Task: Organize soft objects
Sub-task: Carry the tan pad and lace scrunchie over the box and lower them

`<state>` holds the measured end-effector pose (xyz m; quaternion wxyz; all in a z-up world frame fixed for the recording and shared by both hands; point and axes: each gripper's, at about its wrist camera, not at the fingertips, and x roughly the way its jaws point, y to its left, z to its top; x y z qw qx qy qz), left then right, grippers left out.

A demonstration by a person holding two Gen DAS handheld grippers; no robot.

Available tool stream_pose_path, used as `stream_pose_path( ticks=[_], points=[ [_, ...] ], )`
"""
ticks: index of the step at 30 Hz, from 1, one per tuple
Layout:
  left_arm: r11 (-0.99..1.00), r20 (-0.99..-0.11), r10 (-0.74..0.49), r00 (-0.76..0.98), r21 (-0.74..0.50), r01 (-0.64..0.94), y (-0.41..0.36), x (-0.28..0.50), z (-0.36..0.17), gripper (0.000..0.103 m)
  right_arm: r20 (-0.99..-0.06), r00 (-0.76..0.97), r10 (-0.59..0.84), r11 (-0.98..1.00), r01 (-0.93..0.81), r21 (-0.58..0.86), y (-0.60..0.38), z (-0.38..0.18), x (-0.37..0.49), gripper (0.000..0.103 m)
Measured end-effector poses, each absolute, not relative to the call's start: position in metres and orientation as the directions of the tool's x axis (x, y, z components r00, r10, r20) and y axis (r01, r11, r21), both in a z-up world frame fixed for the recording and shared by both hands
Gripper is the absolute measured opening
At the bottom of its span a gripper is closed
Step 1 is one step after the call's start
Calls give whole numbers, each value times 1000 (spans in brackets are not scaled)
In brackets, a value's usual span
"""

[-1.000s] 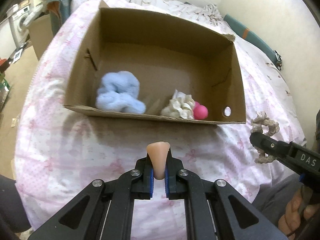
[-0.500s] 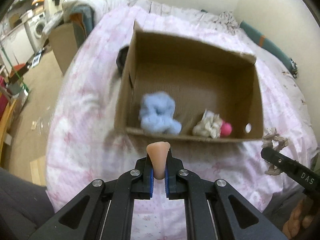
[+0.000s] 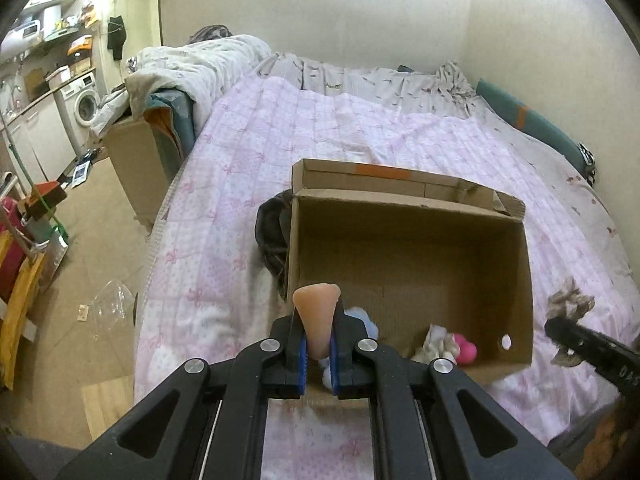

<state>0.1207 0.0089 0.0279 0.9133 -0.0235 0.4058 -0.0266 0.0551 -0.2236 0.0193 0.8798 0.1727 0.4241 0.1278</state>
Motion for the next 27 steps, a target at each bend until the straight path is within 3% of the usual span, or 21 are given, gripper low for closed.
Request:
stream_pose_path(
  ticks=[6, 9, 27],
  points=[
    [997, -733, -76, 676, -44, 64, 1, 140, 13, 8, -687, 631, 361, 916, -102, 388, -222, 4, 67, 15],
    [997, -716, -54, 696, -1, 75, -3, 147, -1, 8, -730, 591, 344, 922, -65, 381, -219, -15, 72, 15],
    [991, -770, -132, 624, -106, 78, -7, 152, -28, 9, -808, 529, 258, 955, -14, 295, -217, -39, 83, 15]
  ],
)
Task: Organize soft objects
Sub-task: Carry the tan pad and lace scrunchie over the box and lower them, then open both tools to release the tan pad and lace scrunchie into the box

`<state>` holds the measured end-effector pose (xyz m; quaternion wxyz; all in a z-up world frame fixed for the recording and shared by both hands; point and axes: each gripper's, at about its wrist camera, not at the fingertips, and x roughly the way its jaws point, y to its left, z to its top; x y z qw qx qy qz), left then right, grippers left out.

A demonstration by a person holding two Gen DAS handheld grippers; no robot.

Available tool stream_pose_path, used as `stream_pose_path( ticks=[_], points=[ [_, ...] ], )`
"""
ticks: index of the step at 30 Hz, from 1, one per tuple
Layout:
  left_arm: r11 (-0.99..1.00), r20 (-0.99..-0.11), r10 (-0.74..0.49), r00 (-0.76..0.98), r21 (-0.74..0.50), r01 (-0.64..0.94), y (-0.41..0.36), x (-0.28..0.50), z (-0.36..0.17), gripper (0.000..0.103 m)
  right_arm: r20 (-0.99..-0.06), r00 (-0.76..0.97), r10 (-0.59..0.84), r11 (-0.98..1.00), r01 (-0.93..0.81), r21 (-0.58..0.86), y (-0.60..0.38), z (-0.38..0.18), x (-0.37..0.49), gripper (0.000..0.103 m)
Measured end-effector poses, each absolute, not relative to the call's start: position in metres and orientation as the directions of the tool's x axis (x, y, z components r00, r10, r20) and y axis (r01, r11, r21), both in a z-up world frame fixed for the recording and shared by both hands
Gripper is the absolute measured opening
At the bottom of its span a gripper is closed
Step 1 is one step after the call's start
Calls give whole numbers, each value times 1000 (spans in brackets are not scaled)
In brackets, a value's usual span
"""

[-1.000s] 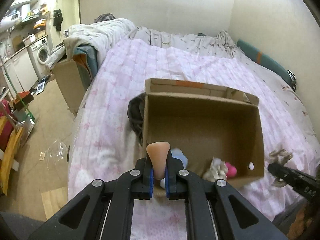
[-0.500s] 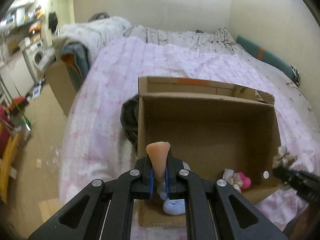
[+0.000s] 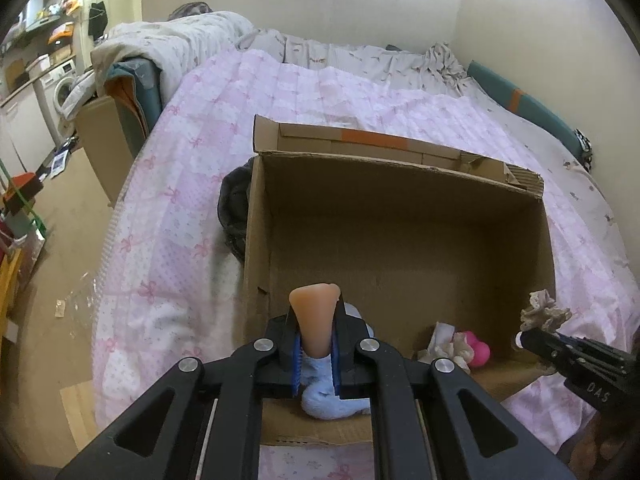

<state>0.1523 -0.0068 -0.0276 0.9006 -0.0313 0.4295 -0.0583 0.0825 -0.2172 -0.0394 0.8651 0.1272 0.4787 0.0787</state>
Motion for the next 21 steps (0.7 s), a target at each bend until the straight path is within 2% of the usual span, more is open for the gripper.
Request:
stream_pose_path(
  ticks=[8, 12, 14, 16, 18, 21],
  points=[
    [986, -774, -164, 611, -141, 85, -7, 154, -27, 13, -810, 523, 265, 954, -19, 300, -215, -42, 85, 15],
    [983, -770, -183, 611, -157, 97, -8, 154, -27, 21, -808, 522, 273, 952, -25, 306, -215, -42, 84, 15],
    [981, -765, -194, 614, -162, 108, -10, 153, -26, 29, -807, 522, 276, 951, -28, 307, -214, -42, 84, 15],
    [980, -762, -201, 616, -161, 120, -12, 151, -25, 55, -810, 523, 265, 955, -25, 296, -213, -42, 84, 15],
    [981, -757, -196, 624, -156, 118, -13, 149, -24, 63, -817, 521, 245, 961, -20, 276, -213, -43, 85, 15],
    [982, -758, -191, 624, -148, 122, -15, 149, -24, 67, -818, 518, 251, 959, -16, 284, -213, -44, 85, 15]
  ],
)
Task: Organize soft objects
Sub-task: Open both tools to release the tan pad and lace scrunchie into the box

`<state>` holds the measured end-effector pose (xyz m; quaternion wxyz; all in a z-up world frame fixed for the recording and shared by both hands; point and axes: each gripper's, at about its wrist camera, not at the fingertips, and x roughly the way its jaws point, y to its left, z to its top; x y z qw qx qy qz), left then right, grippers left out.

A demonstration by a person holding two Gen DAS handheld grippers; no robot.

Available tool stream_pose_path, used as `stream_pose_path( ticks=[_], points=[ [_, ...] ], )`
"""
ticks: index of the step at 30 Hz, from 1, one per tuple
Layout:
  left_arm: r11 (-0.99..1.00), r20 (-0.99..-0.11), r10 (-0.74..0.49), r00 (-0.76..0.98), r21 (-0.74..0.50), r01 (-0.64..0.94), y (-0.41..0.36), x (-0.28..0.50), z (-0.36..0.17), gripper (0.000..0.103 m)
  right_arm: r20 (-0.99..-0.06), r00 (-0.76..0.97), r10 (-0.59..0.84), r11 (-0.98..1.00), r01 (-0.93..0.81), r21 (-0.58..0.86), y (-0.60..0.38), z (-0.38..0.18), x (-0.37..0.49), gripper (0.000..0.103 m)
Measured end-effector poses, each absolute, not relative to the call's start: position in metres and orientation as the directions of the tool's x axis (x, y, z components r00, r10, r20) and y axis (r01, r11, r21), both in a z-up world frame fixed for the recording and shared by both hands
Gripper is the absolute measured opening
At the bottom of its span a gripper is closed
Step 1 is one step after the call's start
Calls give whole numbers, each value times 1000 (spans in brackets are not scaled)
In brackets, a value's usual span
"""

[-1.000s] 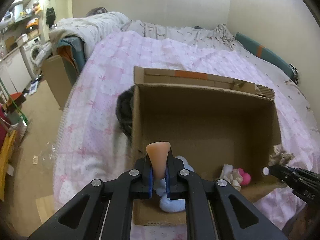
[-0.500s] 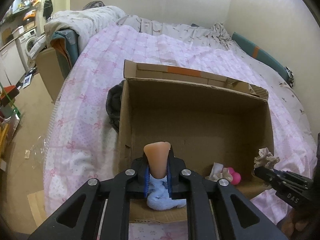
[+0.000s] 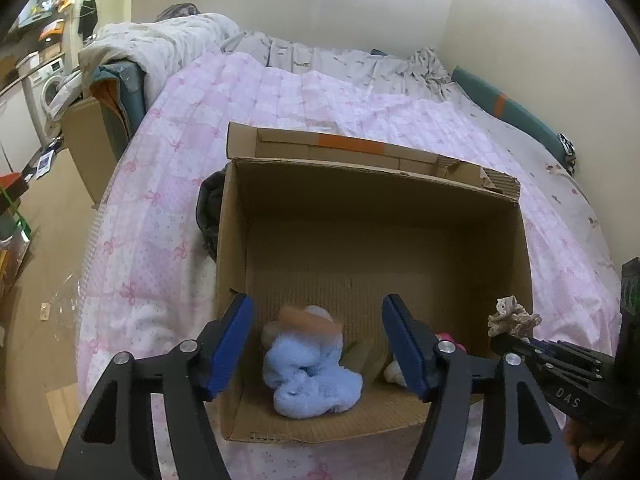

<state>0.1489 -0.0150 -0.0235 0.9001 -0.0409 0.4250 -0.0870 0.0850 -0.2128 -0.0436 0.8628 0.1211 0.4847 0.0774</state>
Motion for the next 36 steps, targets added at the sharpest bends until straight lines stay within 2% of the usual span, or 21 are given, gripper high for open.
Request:
stream_pose_path(
  ticks=[7, 12, 17, 20, 21, 23, 24, 25, 28, 31, 36],
  points=[
    [989, -758, -148, 636, -116, 92, -14, 149, -22, 70, -809, 526, 261, 957, -33, 287, -212, -43, 84, 16],
    [986, -754, -164, 636, -129, 102, -12, 147, -18, 70, -799, 534, 277, 953, -50, 298, -210, -40, 83, 16],
    [994, -738, -110, 666, -92, 62, -9, 141, -11, 70, -779, 557, 288, 948, -51, 314, -211, -34, 81, 17],
    [995, -719, -97, 689, -85, 51, -6, 137, -4, 70, -764, 576, 292, 945, -53, 322, -211, -29, 79, 24],
    [995, -715, -95, 693, -86, 48, -6, 136, -3, 70, -759, 582, 293, 944, -52, 325, -212, -28, 79, 30],
    [995, -712, -90, 697, -88, 39, -5, 134, 0, 70, -748, 597, 290, 944, -49, 328, -213, -25, 78, 55],
    [995, -712, -89, 696, -90, 36, -4, 132, 0, 70, -736, 616, 279, 945, -42, 323, -214, -22, 76, 77],
    [996, -713, -82, 697, -85, 31, -5, 131, 1, 70, -723, 637, 268, 948, -39, 317, -214, -19, 73, 80],
    [998, -713, -42, 699, -57, 2, -3, 128, 4, 71, -718, 658, 227, 964, -45, 263, -211, -12, 71, 80],
    [998, -703, -32, 711, -61, -15, 3, 122, 11, 83, -714, 670, 204, 970, -42, 239, -210, -6, 68, 80],
    [997, -681, -38, 732, -76, -19, 13, 108, 26, 84, -695, 687, 212, 969, -54, 242, -211, 12, 58, 80]
  ],
)
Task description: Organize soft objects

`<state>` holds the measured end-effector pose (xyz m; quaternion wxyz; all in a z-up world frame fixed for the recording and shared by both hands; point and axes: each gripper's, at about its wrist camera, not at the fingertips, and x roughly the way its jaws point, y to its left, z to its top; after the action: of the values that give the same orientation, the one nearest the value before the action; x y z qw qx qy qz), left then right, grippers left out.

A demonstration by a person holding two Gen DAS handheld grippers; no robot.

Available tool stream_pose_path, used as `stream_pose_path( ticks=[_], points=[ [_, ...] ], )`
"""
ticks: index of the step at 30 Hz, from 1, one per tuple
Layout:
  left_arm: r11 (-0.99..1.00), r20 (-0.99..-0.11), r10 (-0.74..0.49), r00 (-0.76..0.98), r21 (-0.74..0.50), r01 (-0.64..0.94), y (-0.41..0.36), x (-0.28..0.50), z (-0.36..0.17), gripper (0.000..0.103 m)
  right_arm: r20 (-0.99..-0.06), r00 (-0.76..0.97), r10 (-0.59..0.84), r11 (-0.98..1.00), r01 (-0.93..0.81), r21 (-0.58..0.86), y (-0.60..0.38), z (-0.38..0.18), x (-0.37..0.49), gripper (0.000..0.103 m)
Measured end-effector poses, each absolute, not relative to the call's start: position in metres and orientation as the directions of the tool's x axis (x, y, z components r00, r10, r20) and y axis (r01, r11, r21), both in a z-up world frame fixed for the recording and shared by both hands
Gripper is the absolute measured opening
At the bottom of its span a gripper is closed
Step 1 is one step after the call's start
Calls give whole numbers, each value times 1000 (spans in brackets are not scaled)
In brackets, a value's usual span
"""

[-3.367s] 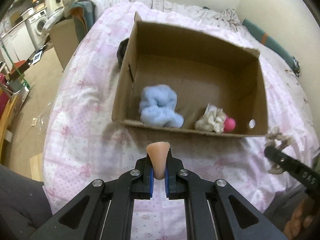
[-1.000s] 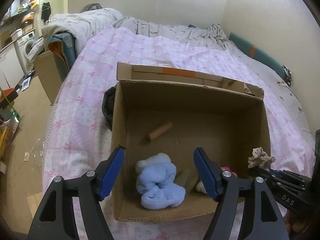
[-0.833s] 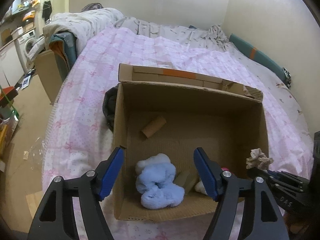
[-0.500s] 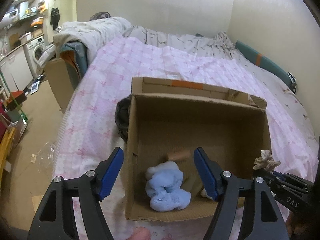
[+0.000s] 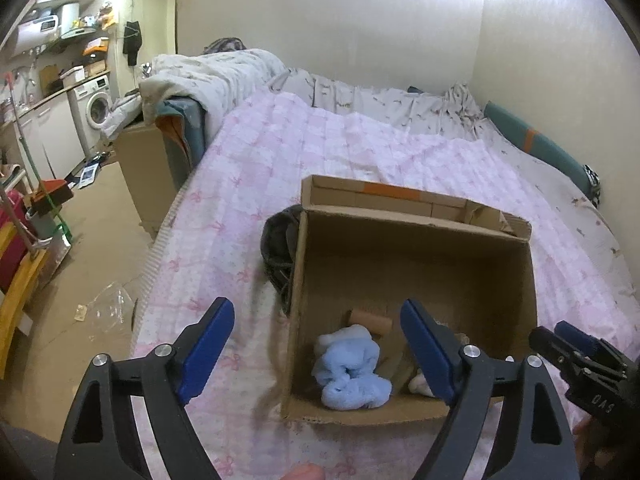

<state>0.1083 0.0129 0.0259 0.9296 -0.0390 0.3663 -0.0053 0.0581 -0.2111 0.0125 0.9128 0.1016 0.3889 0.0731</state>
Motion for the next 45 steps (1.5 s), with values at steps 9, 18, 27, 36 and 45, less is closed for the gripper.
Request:
stream_pose_path(
  ticks=[9, 18, 27, 36, 45],
  points=[
    [996, -656, -17, 755, -76, -43, 24, 76, 52, 84, -668, 701, 248, 964, -114, 239, -202, 42, 27, 80],
    [1000, -642, -22, 766, -26, 8, 14, 28, 57, 84, -642, 739, 207, 971, -73, 229, -202, 44, -11, 98],
    [999, -672, -23, 740, -32, 1, 17, 23, 33, 85, -658, 733, 171, 978, -48, 201, -201, 23, -14, 103],
    [994, -692, -58, 719, -110, -25, 27, 28, 17, 101, -656, 743, 131, 985, -25, 169, -198, 18, -14, 103],
    [996, -676, -43, 736, -88, -23, 23, 27, 17, 102, -669, 733, 122, 987, -16, 163, -198, 13, -11, 103]
  ],
)
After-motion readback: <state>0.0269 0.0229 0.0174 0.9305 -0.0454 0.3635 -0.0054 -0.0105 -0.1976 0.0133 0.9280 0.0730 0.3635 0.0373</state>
